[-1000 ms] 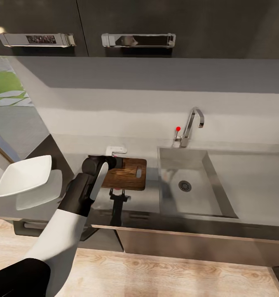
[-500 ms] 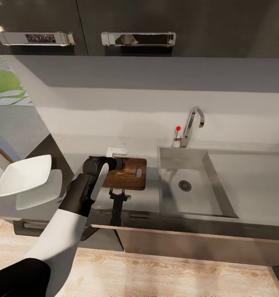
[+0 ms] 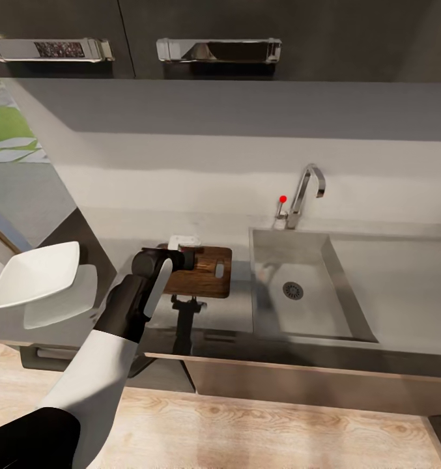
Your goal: In the kitchen, take the Vidalia onion out of the sink, dice it on the chopping board with the paring knife, put the diced onion into the bowl on the countertop, then place both the paring knife and the chopping board into the sink.
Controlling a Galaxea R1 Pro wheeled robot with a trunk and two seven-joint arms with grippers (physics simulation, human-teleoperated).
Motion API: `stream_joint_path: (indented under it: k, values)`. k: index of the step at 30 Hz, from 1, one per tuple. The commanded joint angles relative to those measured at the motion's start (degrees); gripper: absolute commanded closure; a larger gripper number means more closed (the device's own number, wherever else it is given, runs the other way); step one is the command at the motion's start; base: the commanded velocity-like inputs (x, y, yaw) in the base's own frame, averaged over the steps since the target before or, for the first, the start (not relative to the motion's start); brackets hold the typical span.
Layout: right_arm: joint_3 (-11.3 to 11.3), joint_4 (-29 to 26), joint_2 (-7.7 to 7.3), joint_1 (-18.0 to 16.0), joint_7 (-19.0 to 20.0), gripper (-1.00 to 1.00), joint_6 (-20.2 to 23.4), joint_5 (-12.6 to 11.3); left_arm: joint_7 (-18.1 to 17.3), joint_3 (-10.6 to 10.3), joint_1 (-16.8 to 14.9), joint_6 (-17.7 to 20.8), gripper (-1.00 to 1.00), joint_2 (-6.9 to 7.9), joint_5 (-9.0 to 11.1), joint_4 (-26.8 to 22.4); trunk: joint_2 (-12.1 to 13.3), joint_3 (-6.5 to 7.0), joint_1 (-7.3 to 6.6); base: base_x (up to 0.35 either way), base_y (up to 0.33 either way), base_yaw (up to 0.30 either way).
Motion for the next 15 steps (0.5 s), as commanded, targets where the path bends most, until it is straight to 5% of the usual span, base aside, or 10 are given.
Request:
stream_joint_path:
  k: [1, 15]
  values:
    - [-0.5, 0.07, 0.0, -0.04, 0.07, -1.0, -0.21, 0.53, 0.48, -0.06, -0.05, 0.2, 1.0, 0.01, 0.48, 0.08, -0.08, -0.09, 0.02, 0.0, 0.0, 0.0]
    - [-0.5, 0.07, -0.08, -0.04, 0.15, -1.0, -0.27, 0.54, 0.48, -0.06, -0.05, 0.11, 1.0, 0.01, 0.43, 0.56, -0.08, -0.12, 0.02, 0.0, 0.0, 0.0]
